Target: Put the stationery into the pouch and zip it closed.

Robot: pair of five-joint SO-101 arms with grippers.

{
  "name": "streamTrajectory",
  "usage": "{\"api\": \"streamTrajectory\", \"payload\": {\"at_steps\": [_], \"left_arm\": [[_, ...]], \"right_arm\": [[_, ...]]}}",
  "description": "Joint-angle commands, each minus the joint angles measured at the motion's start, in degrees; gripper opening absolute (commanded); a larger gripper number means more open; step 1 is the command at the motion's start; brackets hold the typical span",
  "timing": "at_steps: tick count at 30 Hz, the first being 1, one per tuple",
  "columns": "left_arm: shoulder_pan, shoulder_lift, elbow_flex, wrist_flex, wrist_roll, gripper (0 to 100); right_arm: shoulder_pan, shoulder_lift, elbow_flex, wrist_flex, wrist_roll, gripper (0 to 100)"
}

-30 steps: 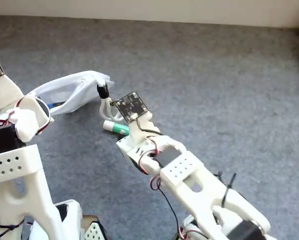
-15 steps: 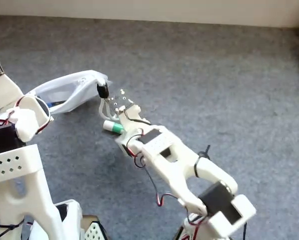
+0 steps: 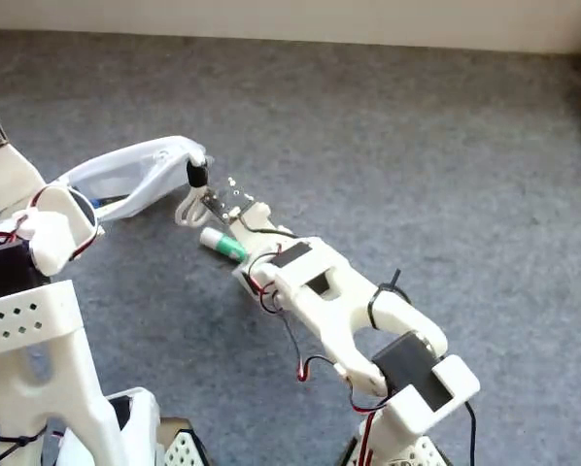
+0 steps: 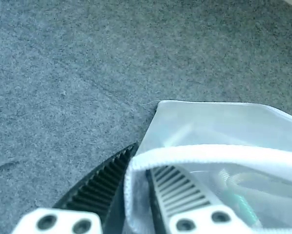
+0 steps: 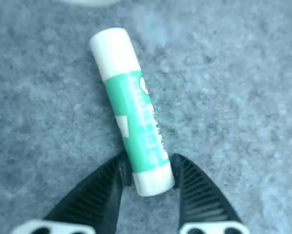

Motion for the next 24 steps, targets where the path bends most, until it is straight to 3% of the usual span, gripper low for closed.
{"api": "streamTrajectory", "payload": {"at_steps": [1, 8, 24], "left_arm": [[-1.1, -1.1, -0.22, -1.05, 0.18, 1], [-1.1, -1.1, -0.22, -1.05, 0.18, 1], [-1.1, -1.1, -0.31, -1.05, 0.18, 1]], "right_arm": [[0.13, -0.4, -2.15, -0.31, 3.25, 0.4], [0.31, -0.92, -3.56, 15.43, 6.33, 0.5], [0.04, -10.07, -4.35, 31.78, 7.12, 0.5]]}}
